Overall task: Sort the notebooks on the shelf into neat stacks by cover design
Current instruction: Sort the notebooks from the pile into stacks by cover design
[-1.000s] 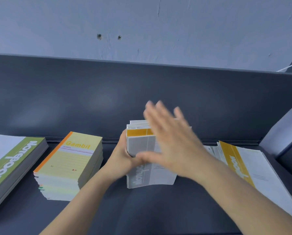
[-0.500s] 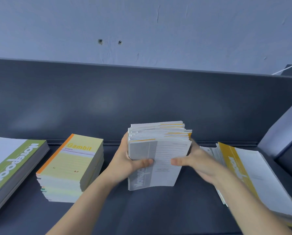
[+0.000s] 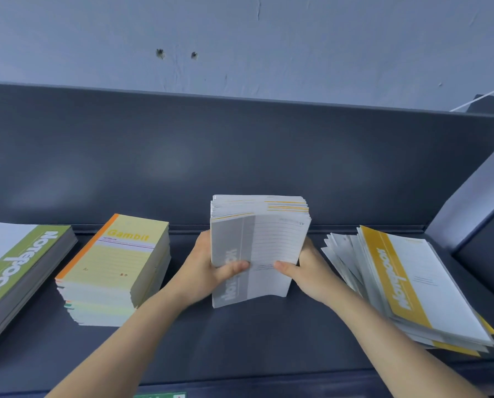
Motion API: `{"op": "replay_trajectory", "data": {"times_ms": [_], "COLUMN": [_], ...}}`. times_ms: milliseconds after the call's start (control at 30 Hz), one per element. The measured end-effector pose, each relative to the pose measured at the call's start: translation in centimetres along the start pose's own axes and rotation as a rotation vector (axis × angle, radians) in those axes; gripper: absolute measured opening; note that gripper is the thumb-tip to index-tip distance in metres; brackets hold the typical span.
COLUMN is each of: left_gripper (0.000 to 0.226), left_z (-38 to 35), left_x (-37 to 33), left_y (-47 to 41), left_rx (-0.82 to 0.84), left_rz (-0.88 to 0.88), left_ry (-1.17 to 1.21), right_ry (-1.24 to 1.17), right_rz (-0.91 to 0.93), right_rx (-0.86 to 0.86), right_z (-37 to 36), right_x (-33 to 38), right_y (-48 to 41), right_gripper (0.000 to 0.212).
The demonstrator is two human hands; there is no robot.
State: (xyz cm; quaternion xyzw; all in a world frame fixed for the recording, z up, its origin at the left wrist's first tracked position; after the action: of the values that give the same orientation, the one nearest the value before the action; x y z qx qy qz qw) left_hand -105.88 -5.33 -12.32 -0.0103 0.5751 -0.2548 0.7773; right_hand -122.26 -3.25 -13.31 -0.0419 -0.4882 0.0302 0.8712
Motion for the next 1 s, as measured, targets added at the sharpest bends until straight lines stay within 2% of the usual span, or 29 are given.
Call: {"op": "replay_trajectory", "data": {"times_ms": [100, 167, 233, 333, 433, 467, 533, 567, 667, 767, 867, 900, 933, 1000], "left_gripper": [0.031, 0.025, 0.026, 0.03, 0.046, 0.05, 0.061, 0.069, 0.069, 0.063, 0.062, 0.063, 0.064, 0.061], "left_z": [0.3, 0.5, 0.4, 0.5, 1.2, 1.6, 2.2, 2.0, 0.8, 0.5, 0.7, 0.7, 0.6, 0.4], "left_x": [-0.8, -0.4, 1.0, 5.0, 7.9, 8.3, 8.6, 8.5, 9.1, 9.4, 9.6, 9.7, 9.8, 10.1], "left_y": [0.2, -0.2, -0.5, -0.1, 0.0, 0.0, -0.2, -0.2, 0.0, -0.2, -0.5, -0.6, -0.6, -0.8], "left_rx": [-0.067, -0.062, -0.032, -0.029, -0.025, -0.006, 0.04, 0.046, 0.031, 0.003, 0.002, 0.003, 0.019, 0.096], "left_rz": [0.0, 0.093, 0.285, 0.616, 0.772, 0.784, 0.78, 0.771, 0.761, 0.721, 0.707, 0.709, 0.702, 0.649], "left_ry": [0.04, 0.107, 0.175, 0.168, -0.041, -0.196, -0.549, -0.636, -0.603, -0.634, -0.663, -0.664, -0.67, -0.756], "right_ry": [-0.096, -0.25, -0.351, -0.36, -0.286, -0.258, -0.198, -0.175, -0.105, -0.082, 0.044, 0.066, 0.099, 0.212], "right_rz": [-0.038, -0.122, -0.21, -0.362, -0.514, -0.554, -0.592, -0.605, -0.605, -0.64, -0.599, -0.555, -0.489, -0.39], "right_rx": [-0.043, -0.047, -0.017, 0.035, 0.076, 0.101, 0.144, 0.146, 0.102, 0.123, 0.107, 0.084, 0.043, -0.017], "right_z": [0.4, 0.5, 0.0, -1.4, -2.9, -3.5, -4.2, -4.4, -4.0, -4.6, -3.4, -2.4, -0.8, 3.3], "right_x": [-0.2, -0.8, -1.3, -2.6, -3.9, -4.3, -4.8, -5.3, -5.8, -5.9, -5.1, -4.7, -3.9, -2.2], "right_y": [0.0, -0.2, -0.4, -0.9, -1.1, -1.1, -0.9, -0.9, -1.1, -1.3, -1.3, -1.7, -2.0, -1.9], "right_gripper": [0.044, 0.042, 0.033, 0.027, 0.046, 0.045, 0.027, 0.022, 0.043, 0.052, 0.066, 0.064, 0.052, 0.02]}}
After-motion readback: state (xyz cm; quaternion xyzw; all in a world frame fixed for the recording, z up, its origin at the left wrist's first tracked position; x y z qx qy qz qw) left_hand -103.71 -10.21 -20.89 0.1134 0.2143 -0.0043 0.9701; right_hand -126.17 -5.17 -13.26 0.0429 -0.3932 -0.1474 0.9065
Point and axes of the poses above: each hand's wrist, its own y-axis away from the middle knuckle, its own z-axis out of the back of the hand, x = y × z, the point moved 9 cm from there along -y, towards the middle knuckle, and after that the axes turned 3 degrees about -x, right-handed, at the moved point
